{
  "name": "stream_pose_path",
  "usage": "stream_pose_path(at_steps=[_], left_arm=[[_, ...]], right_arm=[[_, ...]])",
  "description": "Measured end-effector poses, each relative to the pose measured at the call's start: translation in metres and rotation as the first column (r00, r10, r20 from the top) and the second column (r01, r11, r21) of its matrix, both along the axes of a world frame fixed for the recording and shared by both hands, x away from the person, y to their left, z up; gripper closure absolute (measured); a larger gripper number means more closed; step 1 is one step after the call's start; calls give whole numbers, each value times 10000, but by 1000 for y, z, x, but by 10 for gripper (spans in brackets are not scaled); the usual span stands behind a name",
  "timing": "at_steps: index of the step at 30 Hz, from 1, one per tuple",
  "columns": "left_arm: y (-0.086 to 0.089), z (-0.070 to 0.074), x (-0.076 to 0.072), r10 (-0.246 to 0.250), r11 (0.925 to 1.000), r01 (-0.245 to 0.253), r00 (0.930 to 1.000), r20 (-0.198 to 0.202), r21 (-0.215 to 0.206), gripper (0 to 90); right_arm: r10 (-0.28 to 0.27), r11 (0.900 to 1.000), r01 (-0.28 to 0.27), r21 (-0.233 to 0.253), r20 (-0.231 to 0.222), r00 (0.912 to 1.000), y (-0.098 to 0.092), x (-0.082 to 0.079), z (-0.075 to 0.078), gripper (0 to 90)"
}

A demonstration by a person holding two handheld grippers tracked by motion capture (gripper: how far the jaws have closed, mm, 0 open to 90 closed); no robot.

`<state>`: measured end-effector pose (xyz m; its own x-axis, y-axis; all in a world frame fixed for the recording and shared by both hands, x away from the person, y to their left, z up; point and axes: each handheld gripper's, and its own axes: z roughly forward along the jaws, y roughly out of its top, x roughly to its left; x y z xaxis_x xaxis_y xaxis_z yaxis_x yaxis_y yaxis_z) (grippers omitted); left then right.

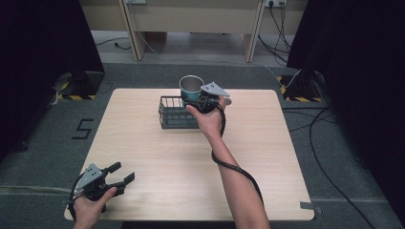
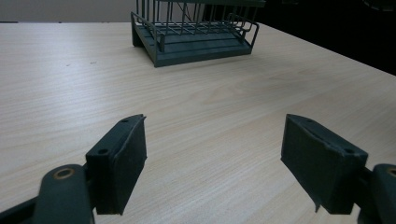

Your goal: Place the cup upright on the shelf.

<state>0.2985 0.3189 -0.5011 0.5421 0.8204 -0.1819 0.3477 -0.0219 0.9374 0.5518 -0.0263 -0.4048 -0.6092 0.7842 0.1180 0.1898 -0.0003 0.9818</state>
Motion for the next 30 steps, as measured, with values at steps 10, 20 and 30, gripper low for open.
stream_pose_path(at_steps=[10,20,30], left_arm=[[0,0,0,-22,10000,22,10000,-3,-13,220],[0,0,0,-54,10000,54,10000,-4,15,220],[0,0,0,-83,10000,83,10000,0,45,220]], right_arm=[[-110,9998,105,-183,-265,9996,6,10,-12,157],[-142,9992,122,-371,-541,9984,11,13,-24,156],[-203,9978,154,-639,-774,9968,15,13,-32,155]])
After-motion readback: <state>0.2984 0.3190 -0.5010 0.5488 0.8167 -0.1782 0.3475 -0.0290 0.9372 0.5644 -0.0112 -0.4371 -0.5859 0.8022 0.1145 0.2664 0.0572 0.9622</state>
